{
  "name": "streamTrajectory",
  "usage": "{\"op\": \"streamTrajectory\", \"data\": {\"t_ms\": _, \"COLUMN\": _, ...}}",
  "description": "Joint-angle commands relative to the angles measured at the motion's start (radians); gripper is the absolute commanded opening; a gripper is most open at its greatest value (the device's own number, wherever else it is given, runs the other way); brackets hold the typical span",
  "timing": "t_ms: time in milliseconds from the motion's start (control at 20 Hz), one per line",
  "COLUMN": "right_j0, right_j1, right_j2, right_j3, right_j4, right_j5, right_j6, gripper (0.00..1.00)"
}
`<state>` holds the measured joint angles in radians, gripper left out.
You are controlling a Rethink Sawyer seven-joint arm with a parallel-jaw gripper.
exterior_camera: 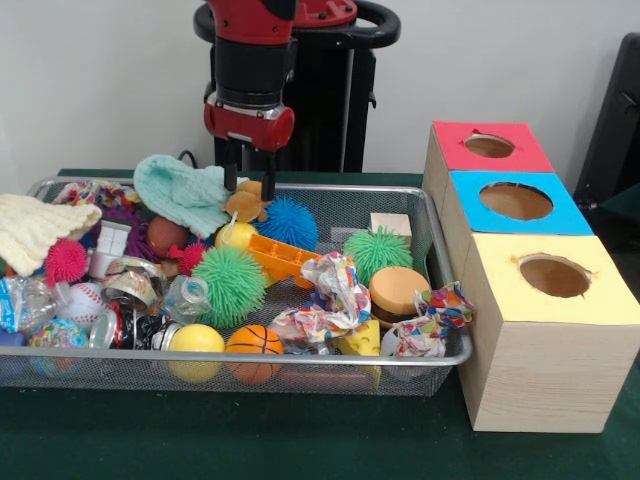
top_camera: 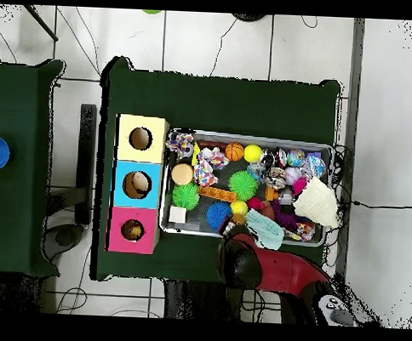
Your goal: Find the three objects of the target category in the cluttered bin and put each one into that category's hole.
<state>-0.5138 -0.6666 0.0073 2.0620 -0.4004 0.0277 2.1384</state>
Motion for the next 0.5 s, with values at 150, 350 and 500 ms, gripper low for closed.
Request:
{"op": "streamTrajectory", "data": {"t_ms": 150, "right_j0": -0.02, "right_j1": 0.088, "right_j2": 0.001, "right_j3": -0.1, "right_j4": -0.055, "right_j5": -0.042, "right_j6": 0.04, "gripper": 1.0}}
{"op": "streamTrajectory", "data": {"t_ms": 350, "right_j0": -0.009, "right_j1": 0.109, "right_j2": -0.017, "right_j3": -0.113, "right_j4": -0.064, "right_j5": -0.05, "right_j6": 0.041, "gripper": 1.0}}
{"op": "streamTrajectory", "data": {"t_ms": 500, "right_j0": 0.008, "right_j1": 0.117, "right_j2": -0.038, "right_j3": -0.114, "right_j4": -0.063, "right_j5": -0.067, "right_j6": 0.05, "gripper": 1.0}}
